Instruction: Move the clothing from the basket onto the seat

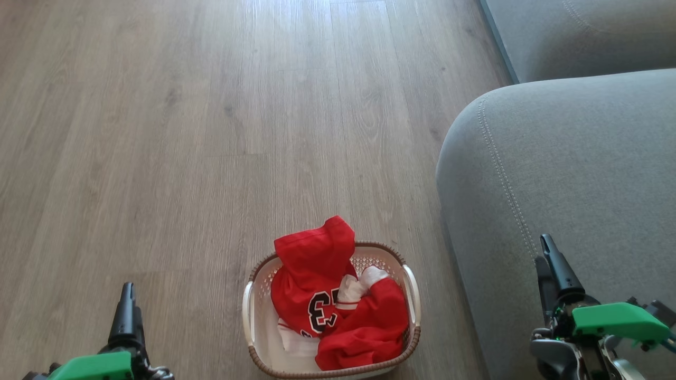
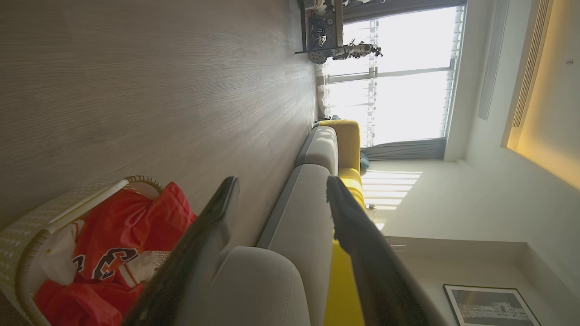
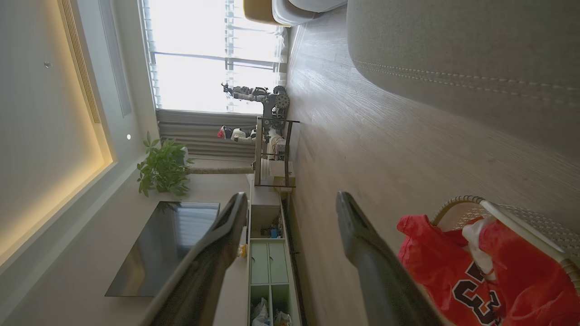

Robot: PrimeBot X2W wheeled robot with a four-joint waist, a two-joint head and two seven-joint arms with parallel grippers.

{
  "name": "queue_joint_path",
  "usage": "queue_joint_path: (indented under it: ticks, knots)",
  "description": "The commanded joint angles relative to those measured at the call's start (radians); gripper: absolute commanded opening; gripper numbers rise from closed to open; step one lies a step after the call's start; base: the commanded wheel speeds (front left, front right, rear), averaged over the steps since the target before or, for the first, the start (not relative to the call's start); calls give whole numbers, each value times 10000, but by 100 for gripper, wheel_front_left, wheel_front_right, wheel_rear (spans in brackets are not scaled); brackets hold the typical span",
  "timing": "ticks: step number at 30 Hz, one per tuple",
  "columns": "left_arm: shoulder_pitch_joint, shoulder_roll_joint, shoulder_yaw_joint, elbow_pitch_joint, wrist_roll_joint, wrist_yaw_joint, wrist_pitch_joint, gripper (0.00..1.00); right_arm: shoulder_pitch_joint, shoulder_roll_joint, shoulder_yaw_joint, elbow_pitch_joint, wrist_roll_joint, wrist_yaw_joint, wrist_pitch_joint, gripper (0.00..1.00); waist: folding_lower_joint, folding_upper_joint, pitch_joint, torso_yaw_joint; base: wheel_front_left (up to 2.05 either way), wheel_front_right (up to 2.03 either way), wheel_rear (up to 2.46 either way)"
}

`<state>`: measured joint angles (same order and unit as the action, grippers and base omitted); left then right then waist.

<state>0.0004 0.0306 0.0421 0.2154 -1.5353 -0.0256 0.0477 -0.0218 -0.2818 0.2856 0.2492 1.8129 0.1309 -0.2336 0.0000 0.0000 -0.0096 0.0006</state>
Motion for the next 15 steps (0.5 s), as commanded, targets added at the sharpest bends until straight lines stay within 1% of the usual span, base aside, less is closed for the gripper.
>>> queue_joint_path:
  ticks: [1,8,15]
  knots:
    - [-211,81,-6,-423,235,15,-105,100,-334,-21,-184,-412,-345,0,-49,100,0,0,-7,3,0,0,0]
    - [-209,89,-132,-709,1186,134,-310,100,-284,139,-355,-641,-1436,0,-65,100,0,0,-40,20,0,0,0]
    - [-189,97,-331,-909,2483,233,-514,100,-247,299,-534,-872,-2591,0,-81,100,0,0,-67,40,0,0,0]
